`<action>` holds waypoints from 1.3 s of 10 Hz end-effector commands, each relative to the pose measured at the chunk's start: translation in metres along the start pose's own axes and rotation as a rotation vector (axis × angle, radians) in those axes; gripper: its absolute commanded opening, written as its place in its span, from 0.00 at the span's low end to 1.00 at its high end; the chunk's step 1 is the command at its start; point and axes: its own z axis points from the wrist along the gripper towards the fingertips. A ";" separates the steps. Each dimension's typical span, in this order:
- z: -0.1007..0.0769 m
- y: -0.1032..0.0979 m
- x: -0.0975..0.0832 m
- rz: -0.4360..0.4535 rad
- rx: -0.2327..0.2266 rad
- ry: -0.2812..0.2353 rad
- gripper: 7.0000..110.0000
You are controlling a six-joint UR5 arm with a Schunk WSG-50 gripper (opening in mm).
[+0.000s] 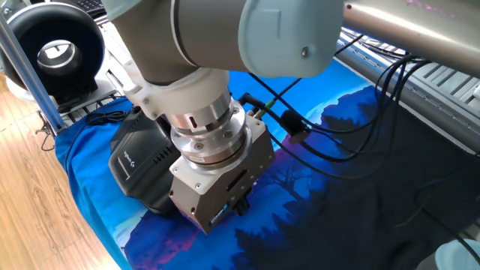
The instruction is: Rotate the steering wheel 90 degrees counterclockwise
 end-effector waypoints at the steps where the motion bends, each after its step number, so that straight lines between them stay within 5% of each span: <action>1: -0.004 0.003 -0.002 -0.005 -0.013 -0.026 0.00; 5: -0.007 -0.004 -0.017 -0.025 0.013 -0.104 0.00; 13: 0.001 -0.010 -0.033 -0.126 0.047 -0.125 0.00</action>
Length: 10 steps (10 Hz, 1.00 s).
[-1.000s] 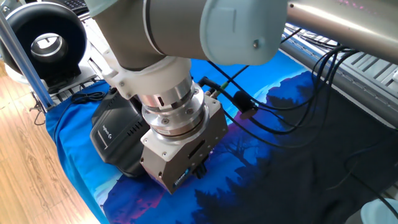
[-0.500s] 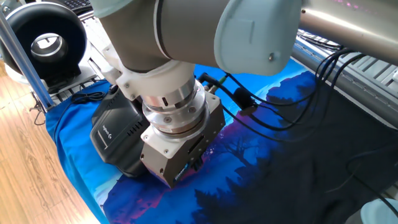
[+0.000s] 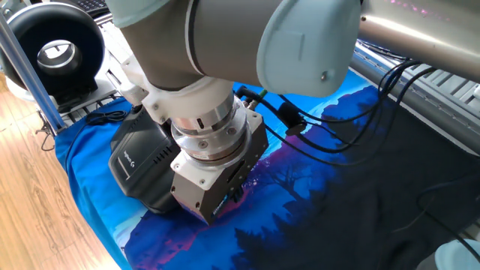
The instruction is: Rotate the steering wheel 90 degrees counterclockwise
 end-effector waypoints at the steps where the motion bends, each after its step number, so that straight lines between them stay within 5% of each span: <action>1: 0.000 0.001 -0.007 -0.014 0.001 -0.021 0.00; 10: -0.007 -0.008 -0.004 0.000 0.042 -0.045 0.00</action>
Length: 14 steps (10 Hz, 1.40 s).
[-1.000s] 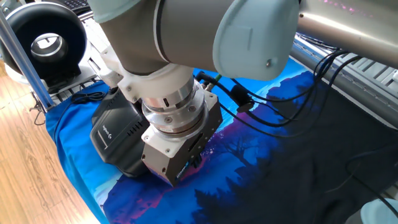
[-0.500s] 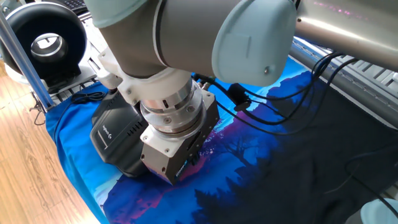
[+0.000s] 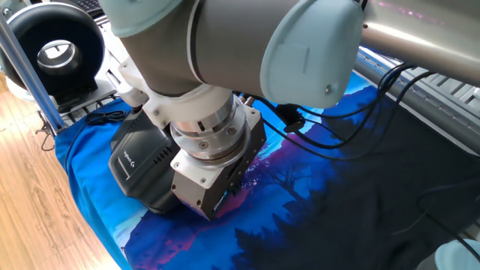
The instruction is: Rotate the steering wheel 90 degrees counterclockwise
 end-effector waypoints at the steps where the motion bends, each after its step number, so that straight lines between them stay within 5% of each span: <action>1: -0.003 -0.002 -0.002 -0.007 0.007 -0.021 0.00; 2: -0.005 -0.012 -0.017 -0.013 0.047 -0.082 0.00; 3: -0.013 -0.043 -0.038 -0.040 0.178 -0.168 0.00; 4: -0.027 -0.058 -0.059 -0.104 0.253 -0.262 0.00; 5: -0.038 -0.059 -0.080 -0.146 0.267 -0.360 0.15; 7: -0.054 -0.027 -0.117 -0.186 0.145 -0.532 0.15; 8: -0.058 -0.039 -0.121 -0.179 0.190 -0.546 0.57; 11: -0.071 -0.058 -0.151 -0.194 0.260 -0.665 0.57; 14: -0.059 -0.061 -0.177 -0.205 0.216 -0.721 0.57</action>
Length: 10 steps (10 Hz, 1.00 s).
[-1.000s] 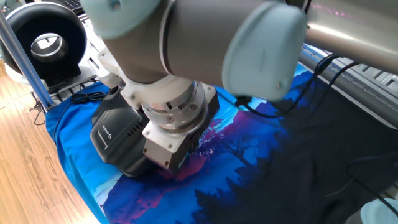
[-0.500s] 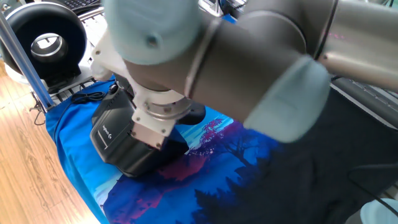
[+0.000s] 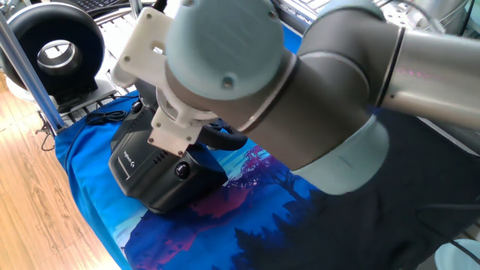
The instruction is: Rotate the steering wheel 90 degrees counterclockwise
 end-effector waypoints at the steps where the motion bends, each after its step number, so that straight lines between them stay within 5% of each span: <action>1: 0.022 -0.008 -0.015 0.000 -0.027 -0.062 0.57; 2: 0.024 -0.005 -0.016 0.006 -0.041 -0.063 0.57; 3: 0.026 -0.005 -0.012 0.005 -0.043 -0.048 0.36; 10: 0.043 -0.004 -0.009 0.009 -0.033 -0.029 0.36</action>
